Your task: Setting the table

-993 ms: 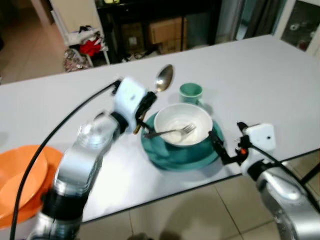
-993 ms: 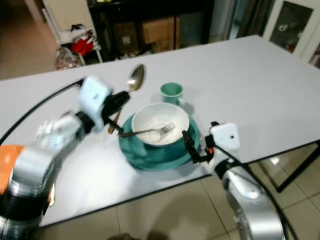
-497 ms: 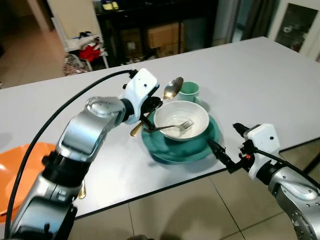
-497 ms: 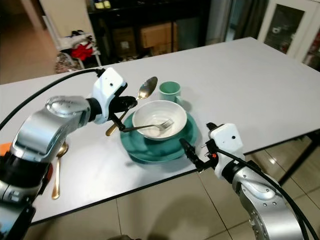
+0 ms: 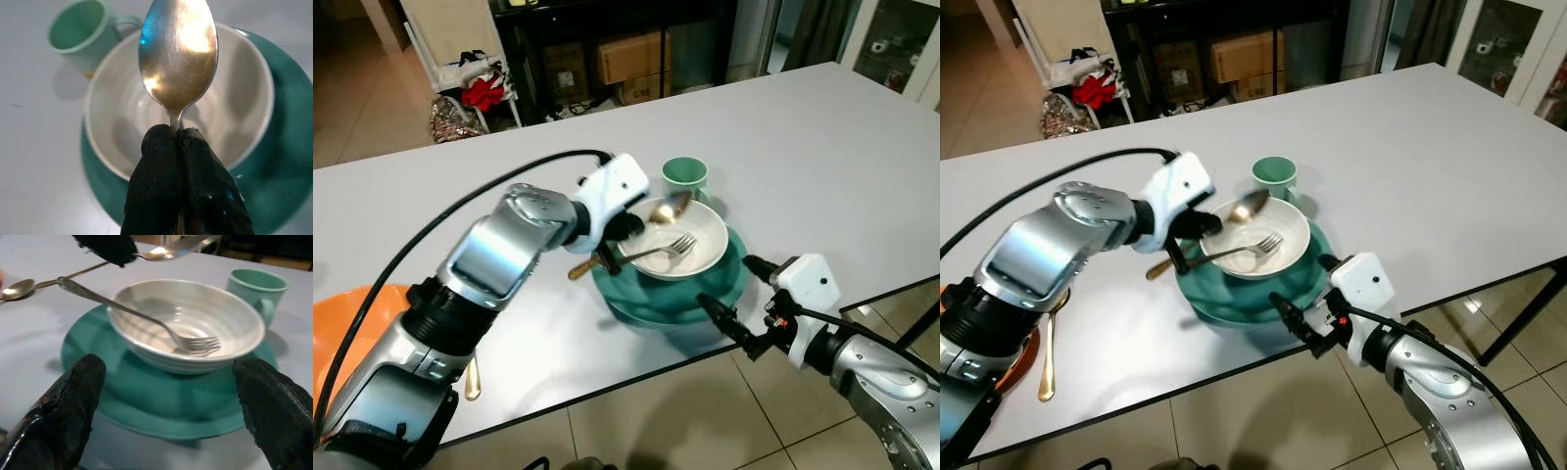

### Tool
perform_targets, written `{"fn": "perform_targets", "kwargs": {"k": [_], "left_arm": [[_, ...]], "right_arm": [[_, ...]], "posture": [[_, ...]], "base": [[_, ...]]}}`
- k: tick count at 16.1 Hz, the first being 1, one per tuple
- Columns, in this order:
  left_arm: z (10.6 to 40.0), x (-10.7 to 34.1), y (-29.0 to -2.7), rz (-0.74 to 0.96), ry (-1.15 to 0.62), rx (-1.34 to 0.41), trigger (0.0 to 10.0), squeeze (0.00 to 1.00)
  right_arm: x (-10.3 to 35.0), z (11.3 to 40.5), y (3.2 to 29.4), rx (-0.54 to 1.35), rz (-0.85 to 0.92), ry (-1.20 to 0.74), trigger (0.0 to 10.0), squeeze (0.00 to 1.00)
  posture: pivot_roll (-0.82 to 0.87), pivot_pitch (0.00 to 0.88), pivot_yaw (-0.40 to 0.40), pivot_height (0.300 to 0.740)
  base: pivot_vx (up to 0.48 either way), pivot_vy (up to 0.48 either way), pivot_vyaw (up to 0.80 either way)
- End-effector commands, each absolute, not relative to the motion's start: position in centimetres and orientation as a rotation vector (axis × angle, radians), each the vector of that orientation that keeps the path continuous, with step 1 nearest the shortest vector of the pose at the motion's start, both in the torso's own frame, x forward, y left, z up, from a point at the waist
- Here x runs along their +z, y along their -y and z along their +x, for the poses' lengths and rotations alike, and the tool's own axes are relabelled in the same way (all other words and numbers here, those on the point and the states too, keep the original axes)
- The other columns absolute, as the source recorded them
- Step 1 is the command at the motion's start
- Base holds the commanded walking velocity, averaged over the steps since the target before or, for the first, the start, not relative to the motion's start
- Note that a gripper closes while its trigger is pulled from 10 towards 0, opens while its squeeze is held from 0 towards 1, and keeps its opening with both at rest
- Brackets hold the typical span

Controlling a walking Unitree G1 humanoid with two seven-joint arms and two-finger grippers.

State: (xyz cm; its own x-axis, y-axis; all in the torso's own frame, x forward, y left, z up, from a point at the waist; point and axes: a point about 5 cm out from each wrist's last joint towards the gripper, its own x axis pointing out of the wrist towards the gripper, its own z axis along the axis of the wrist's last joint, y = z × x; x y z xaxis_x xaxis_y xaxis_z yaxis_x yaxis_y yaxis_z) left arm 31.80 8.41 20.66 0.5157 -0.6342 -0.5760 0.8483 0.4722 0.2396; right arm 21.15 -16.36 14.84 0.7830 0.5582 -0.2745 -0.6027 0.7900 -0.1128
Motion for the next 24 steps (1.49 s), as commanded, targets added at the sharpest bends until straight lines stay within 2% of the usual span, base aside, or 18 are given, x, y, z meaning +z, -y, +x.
{"fn": "perform_targets", "kwargs": {"k": [1,4,22,23,24], "left_arm": [[31.8,20.8,-8.1,0.548,-0.453,-0.961,10.0,0.00],[32.3,19.7,-7.5,0.513,-0.512,-0.964,10.0,0.00],[32.7,19.5,-7.2,0.519,-0.519,-0.946,10.0,0.00],[33.5,19.2,-7.1,0.515,-0.525,-0.908,10.0,1.00],[34.0,19.0,-7.2,0.507,-0.525,-0.885,10.0,1.00]], "right_arm": [[15.4,20.9,15.9,0.664,-0.206,-0.217,10.0,0.00],[15.1,20.7,15.9,0.680,-0.216,-0.234,10.0,0.00],[15.1,20.7,15.9,0.681,-0.216,-0.236,10.0,0.00],[15.0,20.6,15.9,0.673,-0.214,-0.238,10.0,0.00],[14.9,20.6,16.0,0.667,-0.213,-0.238,10.0,0.00]], "posture": [[-0.04,0.000,0.109,0.740],[-0.05,0.000,0.109,0.740],[-0.04,0.000,0.111,0.740],[-0.05,0.000,0.126,0.740],[-0.05,0.000,0.126,0.740]], "base": [[0.000,0.000,0.00],[0.000,0.000,0.00],[0.000,0.000,0.00],[0.000,0.000,0.00],[0.000,0.000,0.00]]}}
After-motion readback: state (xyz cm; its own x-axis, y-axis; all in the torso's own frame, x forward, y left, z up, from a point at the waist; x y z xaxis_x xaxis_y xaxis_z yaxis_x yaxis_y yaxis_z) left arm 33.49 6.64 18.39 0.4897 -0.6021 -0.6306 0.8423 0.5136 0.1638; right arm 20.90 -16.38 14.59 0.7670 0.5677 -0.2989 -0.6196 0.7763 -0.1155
